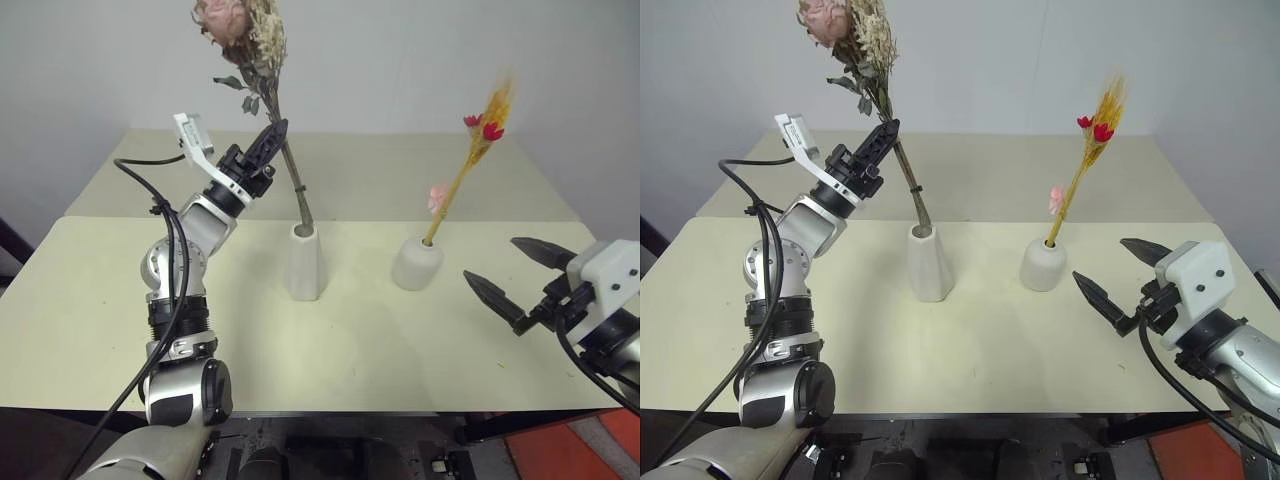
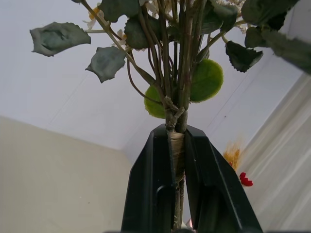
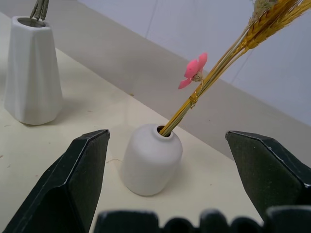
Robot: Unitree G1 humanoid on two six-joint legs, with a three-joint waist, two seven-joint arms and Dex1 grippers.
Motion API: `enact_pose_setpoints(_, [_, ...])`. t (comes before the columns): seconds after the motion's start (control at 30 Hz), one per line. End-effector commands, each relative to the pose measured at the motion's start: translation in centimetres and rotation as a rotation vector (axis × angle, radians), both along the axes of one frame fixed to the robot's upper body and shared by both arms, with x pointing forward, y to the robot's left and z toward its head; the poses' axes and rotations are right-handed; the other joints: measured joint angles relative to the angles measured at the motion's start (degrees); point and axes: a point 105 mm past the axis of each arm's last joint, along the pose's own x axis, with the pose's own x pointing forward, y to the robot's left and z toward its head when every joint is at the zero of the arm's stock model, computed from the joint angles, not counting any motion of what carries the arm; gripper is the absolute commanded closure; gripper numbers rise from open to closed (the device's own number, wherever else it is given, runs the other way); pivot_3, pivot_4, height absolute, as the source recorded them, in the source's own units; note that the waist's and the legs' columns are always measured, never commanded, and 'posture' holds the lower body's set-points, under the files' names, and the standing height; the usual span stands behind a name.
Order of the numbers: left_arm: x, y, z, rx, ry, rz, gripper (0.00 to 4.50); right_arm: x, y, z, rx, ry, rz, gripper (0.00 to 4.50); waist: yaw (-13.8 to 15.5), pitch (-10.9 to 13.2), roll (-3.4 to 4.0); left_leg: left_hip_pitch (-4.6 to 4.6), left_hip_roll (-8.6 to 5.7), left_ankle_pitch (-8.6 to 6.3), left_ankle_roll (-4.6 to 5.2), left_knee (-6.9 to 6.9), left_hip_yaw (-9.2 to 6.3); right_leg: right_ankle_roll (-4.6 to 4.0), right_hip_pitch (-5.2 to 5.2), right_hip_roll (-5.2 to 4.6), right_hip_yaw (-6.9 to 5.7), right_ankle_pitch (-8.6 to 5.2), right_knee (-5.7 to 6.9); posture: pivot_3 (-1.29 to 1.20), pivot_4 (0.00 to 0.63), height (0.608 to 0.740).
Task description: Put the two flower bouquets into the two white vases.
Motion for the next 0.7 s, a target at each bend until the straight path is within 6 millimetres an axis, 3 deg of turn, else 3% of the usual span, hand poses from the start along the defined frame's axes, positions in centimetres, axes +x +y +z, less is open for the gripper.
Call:
enact_pose_setpoints(0.03, [-0.9,-0.1,0.7,0.043,-0.057,-0.004,4.43,-0.2,0.1,1.1,-0.022,-0.064,0.0,0.0,0.0,0.0,0.0,0.0,0.0,0.0,0.0,0.0,0.0,0.0,0.0,0.0,0.0,0.0,0.01,0.0,0.15,0.74])
enact_pose_setpoints(0.33, [-0.8,-0.2,-0.2,0.077,-0.054,0.01,4.43,0.0,0.0,1.1,-0.031,-0.07,-0.002,0.0,0.0,0.0,0.0,-0.01,0.0,0.0,0.0,0.0,0.0,0.0,0.0,0.0,-0.01,0.0,-0.01,0.0,0.15,0.74])
enact_pose_setpoints(0.7, [-2.8,-2.5,-0.8,0.281,-0.294,0.019,4.43,-0.4,0.2,1.4,0.003,-0.052,0.036,0.0,0.0,0.0,0.01,0.0,0.0,0.0,0.0,-0.01,0.01,0.0,0.0,0.0,0.01,0.0,0.0,0.0,0.15,0.74])
